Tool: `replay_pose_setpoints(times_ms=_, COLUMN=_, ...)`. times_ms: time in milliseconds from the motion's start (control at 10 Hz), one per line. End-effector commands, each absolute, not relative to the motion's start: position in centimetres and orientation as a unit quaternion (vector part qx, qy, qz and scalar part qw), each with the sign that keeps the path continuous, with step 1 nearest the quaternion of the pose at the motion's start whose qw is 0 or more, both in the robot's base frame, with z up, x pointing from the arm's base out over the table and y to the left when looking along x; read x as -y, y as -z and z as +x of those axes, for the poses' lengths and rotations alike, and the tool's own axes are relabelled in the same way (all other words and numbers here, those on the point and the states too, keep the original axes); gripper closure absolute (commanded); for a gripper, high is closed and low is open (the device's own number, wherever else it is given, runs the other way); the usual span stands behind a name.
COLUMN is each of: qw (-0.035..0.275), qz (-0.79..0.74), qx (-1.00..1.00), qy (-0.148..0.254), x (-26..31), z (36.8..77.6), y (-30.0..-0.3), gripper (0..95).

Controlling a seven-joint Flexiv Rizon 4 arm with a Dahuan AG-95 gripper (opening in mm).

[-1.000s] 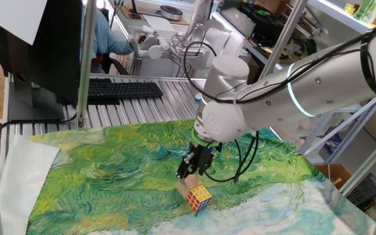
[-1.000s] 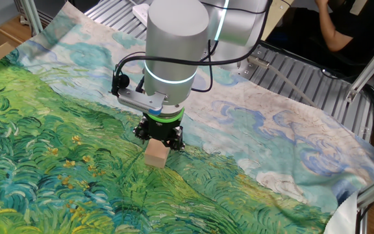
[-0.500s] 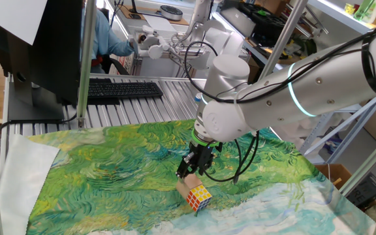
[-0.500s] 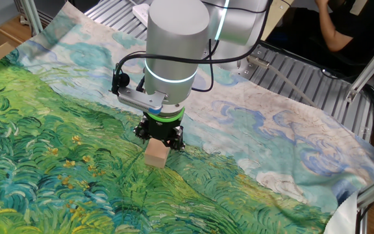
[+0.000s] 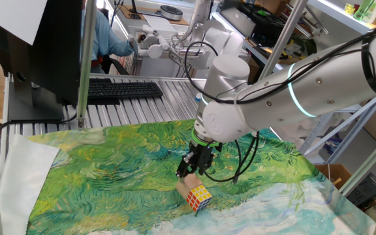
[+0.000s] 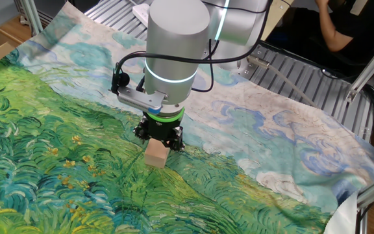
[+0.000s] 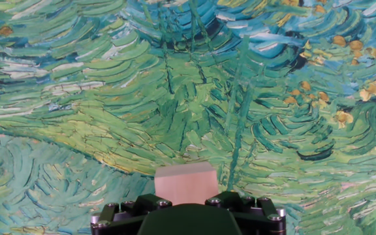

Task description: Pick up the small block on the left and move it to the right

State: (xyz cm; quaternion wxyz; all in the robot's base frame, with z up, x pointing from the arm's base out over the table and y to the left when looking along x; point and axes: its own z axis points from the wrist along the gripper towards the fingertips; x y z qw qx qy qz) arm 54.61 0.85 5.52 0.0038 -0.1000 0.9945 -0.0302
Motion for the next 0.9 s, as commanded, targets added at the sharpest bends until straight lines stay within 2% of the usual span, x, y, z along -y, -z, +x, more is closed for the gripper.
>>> replay_pose_setpoints(times_ms=100, qw=0.004, qz=-0.097, qx=-0.995, qy=0.030, x=-0.85, z=54.59, y=-5.52, gripper=0.0)
replay_pose_setpoints(times_ms=900, qw=-0.008, qz=-0.098, qx=-0.995, qy=0.035, x=-0.85, z=54.59, y=-5.52, gripper=0.0)
